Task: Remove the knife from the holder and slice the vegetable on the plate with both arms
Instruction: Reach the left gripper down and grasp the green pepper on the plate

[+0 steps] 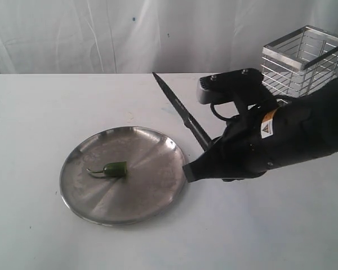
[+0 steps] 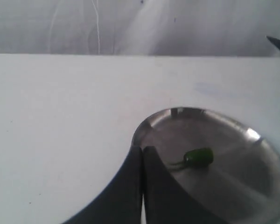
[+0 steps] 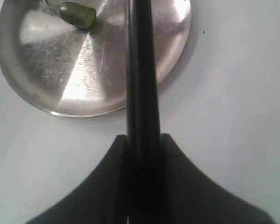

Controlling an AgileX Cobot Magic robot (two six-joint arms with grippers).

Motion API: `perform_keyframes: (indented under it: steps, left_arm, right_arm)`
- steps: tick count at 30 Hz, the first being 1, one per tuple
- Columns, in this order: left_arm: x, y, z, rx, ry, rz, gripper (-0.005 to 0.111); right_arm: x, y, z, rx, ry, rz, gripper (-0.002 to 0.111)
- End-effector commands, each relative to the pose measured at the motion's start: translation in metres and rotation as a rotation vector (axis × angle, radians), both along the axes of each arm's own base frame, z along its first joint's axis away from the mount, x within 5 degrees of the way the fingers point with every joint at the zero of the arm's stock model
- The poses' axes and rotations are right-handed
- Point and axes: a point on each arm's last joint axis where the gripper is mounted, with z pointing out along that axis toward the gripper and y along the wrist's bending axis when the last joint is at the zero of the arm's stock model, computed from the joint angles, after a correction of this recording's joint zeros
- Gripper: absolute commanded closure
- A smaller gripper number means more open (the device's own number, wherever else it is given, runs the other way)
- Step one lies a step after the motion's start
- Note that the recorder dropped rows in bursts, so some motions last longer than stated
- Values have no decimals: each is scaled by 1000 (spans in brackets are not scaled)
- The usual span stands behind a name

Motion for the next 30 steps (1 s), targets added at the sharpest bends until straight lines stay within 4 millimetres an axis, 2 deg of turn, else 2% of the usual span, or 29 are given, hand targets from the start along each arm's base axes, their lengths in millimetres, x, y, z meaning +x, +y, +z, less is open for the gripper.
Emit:
perform_keyframes:
  steps: [1,4,7,11,14,17,19,22,25,28,30]
  left_arm:
    - [52,-10,23,218,301,-86,107]
    - [92,-24,24,336,582,-210,107]
    - [120,-41,24,407,747,-360,107]
    - [144,-70,15,542,724,-676,107]
    - [142,-90,0,717,630,-1085,107]
    - [143,-95,-12,1005,413,-1428,107]
    - [148,-96,-14,1089,323,-1450,107]
    - [163,-99,-11,1105,241,-1293,101]
    - [177,-101,-11,1117,170,-1180,82]
    - [185,-102,-21,1132,169,-1159,56]
    - [190,-103,-29,1124,177,-1152,45]
  right_arm:
    - [24,-8,-15,-31,-9,-54,108]
    - [32,-20,-21,-51,22,-102,108]
    - [33,-31,-24,-120,32,-71,108]
    - [39,-46,-30,-188,57,-53,108]
    - [52,-62,-40,-177,83,-135,108]
    - [61,-75,-50,-123,141,-228,108]
    - [63,-76,-51,-91,150,-229,108]
    - [61,-73,-49,-62,154,-200,108]
    - [61,-71,-48,-44,153,-185,108]
    - [61,-71,-48,-42,152,-186,108]
    - [61,-71,-48,-42,152,-186,108]
